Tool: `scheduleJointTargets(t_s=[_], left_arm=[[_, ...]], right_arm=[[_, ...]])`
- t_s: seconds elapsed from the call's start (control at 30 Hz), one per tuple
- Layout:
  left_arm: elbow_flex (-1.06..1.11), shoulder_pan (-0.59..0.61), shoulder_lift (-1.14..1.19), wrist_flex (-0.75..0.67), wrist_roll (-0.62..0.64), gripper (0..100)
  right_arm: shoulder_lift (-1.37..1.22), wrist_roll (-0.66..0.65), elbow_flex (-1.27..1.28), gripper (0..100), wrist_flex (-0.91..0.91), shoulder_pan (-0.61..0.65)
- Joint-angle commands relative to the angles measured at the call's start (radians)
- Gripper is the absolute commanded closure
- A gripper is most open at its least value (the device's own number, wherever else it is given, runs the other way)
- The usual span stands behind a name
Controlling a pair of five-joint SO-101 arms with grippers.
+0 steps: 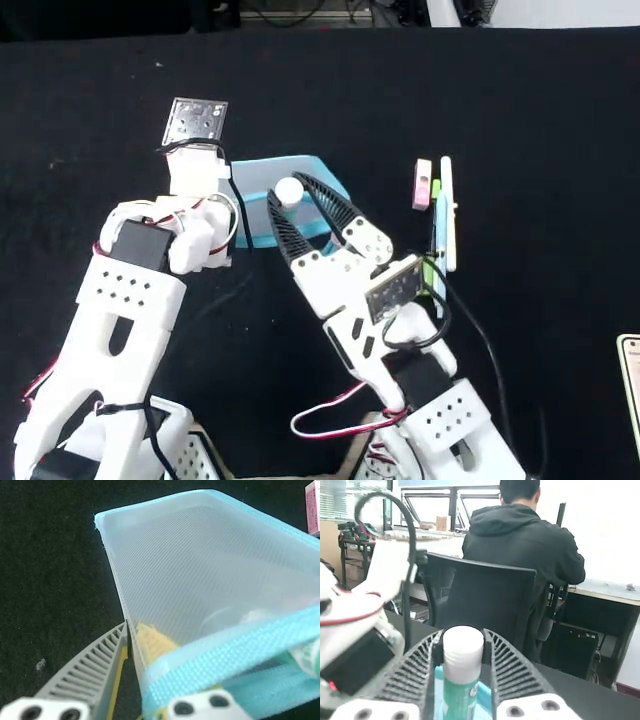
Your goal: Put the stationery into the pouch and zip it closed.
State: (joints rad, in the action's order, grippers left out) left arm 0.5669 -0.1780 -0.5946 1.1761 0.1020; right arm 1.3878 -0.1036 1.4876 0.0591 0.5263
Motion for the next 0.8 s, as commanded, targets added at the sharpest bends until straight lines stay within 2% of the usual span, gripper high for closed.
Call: scheduleJointTargets(t_s=[0.0,0.13,0.43,0.6,0.77], left_arm=[[0.038,-0.021,0.009,-0.002,0.011,97],[0.038,-0.021,0.011,-0.002,0.011,97],[0.038,-0.021,0.012,-0.002,0.011,97],[0.038,-0.021,0.009,-0.002,0.011,97],[0.038,-0.021,0.009,-0.002,0.011,97]], right_arm=[[0.008,-0.002,0.004,98.7,0.017,-0.057],[0.012,0.000,-0.015,98.7,-0.078,-0.058],[0.188,0.002,-0.099,98.7,-0.503,-0.058],[0.240,0.002,-0.093,98.7,-0.534,-0.049],[0.239,0.000,-0.099,98.7,-0.523,0.046]])
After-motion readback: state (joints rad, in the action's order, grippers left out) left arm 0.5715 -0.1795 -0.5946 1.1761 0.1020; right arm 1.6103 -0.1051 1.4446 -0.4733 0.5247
